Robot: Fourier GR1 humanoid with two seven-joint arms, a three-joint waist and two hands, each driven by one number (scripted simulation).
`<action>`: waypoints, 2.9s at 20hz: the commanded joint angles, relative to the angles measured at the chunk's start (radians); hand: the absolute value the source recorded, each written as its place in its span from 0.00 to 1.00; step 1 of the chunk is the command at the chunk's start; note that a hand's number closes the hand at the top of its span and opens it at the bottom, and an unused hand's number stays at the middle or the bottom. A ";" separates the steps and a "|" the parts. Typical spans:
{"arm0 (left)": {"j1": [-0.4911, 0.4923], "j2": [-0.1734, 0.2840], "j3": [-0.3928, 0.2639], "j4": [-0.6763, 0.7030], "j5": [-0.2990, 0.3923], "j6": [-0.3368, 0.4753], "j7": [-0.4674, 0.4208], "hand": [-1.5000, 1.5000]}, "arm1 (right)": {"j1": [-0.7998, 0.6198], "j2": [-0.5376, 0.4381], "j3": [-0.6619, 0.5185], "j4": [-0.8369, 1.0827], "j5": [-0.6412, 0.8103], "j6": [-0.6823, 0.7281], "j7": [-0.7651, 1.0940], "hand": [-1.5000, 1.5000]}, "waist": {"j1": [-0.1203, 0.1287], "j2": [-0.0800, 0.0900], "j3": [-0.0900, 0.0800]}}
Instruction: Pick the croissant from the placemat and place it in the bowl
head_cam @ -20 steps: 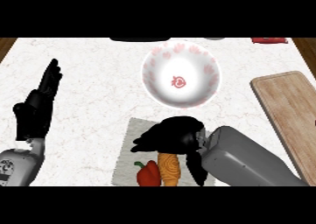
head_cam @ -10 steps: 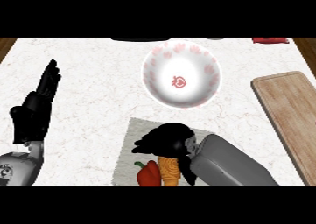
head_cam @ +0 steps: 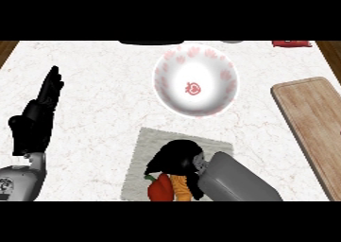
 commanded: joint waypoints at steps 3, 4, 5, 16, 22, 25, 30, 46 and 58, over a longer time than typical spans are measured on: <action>0.013 -0.013 0.024 0.009 -0.009 -0.034 -0.022 0.50 | 0.035 -0.005 0.068 0.048 0.127 -0.117 -0.145 1.00 | 0.000 0.001 0.000; 0.006 -0.042 -0.017 -0.029 -0.043 -0.015 0.032 0.50 | -0.008 0.011 0.026 0.118 0.138 -0.145 -0.189 1.00 | 0.002 0.001 0.000; 0.004 -0.027 0.011 -0.033 -0.043 -0.027 0.024 0.50 | -0.002 0.026 0.014 0.099 0.145 -0.134 -0.198 1.00 | 0.001 0.001 0.000; -0.042 -0.048 0.074 0.028 -0.047 -0.068 -0.002 0.50 | 0.090 -0.031 -0.062 -0.120 0.174 -0.069 -0.286 1.00 | -0.008 0.000 0.000; -0.013 -0.056 0.043 -0.002 -0.048 -0.065 0.036 0.50 | 0.195 0.099 -0.053 -0.120 0.048 -0.312 0.250 1.00 | 0.013 -0.006 0.000; -0.019 -0.056 0.031 -0.007 -0.058 -0.067 0.037 0.50 | 0.237 0.100 -0.035 -0.176 0.003 -0.433 0.392 1.00 | 0.018 -0.011 0.001; -0.027 -0.064 0.031 0.013 -0.062 -0.060 0.026 0.50 | 0.248 0.101 0.017 -0.351 -0.100 -0.731 0.561 1.00 | 0.029 -0.009 0.002; -0.066 -0.062 0.028 -0.015 -0.063 -0.075 0.078 0.50 | -0.233 0.101 0.074 -0.359 0.058 -1.189 1.377 1.00 | 0.043 -0.003 -0.002; 0.000 -0.068 0.055 0.012 -0.080 -0.074 -0.004 0.50 | -0.278 0.086 -0.189 0.006 0.037 -1.361 1.028 1.00 | 0.008 0.004 0.000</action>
